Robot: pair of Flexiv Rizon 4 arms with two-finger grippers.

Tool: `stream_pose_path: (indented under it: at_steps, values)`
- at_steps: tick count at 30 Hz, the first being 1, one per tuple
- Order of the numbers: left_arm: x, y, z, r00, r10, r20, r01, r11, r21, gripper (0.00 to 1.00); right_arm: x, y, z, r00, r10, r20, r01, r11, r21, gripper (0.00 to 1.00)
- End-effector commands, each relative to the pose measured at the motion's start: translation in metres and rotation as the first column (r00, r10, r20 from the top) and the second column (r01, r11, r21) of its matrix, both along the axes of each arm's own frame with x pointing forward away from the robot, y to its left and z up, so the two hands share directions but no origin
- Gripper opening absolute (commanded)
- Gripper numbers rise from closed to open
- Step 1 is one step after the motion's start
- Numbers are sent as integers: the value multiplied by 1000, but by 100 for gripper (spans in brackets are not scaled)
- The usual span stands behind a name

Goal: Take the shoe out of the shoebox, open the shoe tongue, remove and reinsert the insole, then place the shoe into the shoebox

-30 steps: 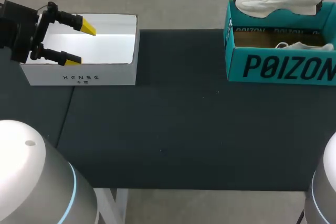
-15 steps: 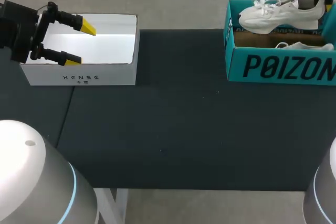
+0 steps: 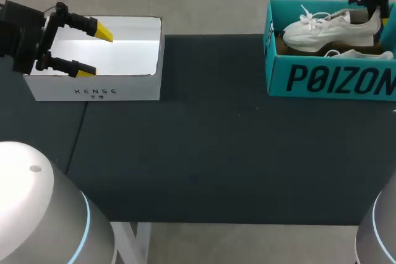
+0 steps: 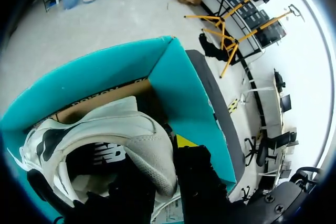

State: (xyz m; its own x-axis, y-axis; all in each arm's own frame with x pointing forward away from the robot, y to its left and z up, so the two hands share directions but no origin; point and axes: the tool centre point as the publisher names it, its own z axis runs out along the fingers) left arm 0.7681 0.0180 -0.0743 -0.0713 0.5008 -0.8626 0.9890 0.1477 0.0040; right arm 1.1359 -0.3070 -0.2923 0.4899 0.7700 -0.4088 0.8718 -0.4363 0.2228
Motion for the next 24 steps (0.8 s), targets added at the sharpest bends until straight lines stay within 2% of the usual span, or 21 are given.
stream_pose_path:
  at_steps: [1,8,24]
  values:
    - [1,0,0,1000,-2,-1,2,1000,3,100,11,-2,-18,1000,0,-5,0,1000,2,0]
    - [1,0,0,1000,-2,-1,2,1000,3,100,19,-7,-38,1000,-12,-26,11,1000,-13,0]
    - [1,0,0,1000,-2,-1,2,1000,3,100,16,-9,-77,999,-22,-48,23,1000,7,0]
